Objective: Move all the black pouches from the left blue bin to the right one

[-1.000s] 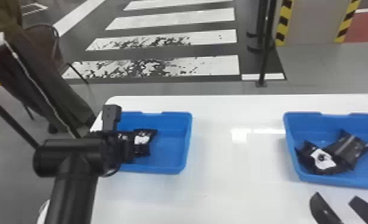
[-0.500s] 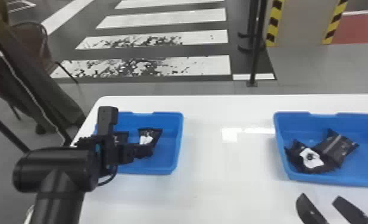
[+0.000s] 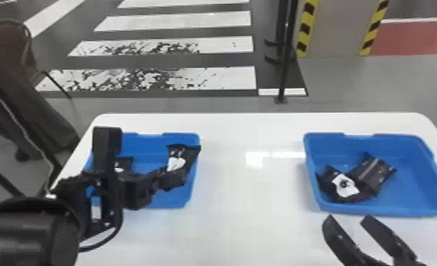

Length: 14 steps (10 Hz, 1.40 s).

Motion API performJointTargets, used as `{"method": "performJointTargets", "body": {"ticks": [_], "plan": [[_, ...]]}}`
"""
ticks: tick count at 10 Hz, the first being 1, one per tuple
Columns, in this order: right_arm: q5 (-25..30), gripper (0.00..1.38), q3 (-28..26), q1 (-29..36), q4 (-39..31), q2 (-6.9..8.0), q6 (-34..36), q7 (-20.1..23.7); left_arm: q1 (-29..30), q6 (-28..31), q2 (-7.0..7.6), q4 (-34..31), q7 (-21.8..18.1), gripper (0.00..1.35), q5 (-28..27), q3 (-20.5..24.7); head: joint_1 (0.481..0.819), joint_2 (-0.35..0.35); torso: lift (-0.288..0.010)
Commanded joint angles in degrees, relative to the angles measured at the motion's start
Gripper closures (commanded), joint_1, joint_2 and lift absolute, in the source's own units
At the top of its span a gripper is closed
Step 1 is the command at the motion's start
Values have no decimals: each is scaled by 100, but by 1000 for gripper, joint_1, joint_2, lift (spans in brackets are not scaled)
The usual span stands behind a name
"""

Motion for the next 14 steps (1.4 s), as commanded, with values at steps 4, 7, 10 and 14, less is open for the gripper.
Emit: {"method": "performJointTargets", "body": {"ticks": [4, 7, 10, 14], "plan": [[-178, 173, 173, -849, 420, -18, 132, 148, 583, -261, -14, -663, -37, 1179, 934, -664, 695, -37, -140], [-692, 173, 687, -1552, 1024, -79, 132, 192, 583, -345, -14, -649, -37, 1179, 1197, -1007, 695, -67, -140], [-852, 173, 835, -1904, 1306, -114, 132, 201, 541, -303, -14, -578, -37, 1179, 1322, -1178, 695, -50, -140], [-1092, 177, 1075, -2031, 1376, -149, 216, 201, 429, -317, -14, -367, -28, 1179, 1448, -1304, 695, -55, -140]]}}
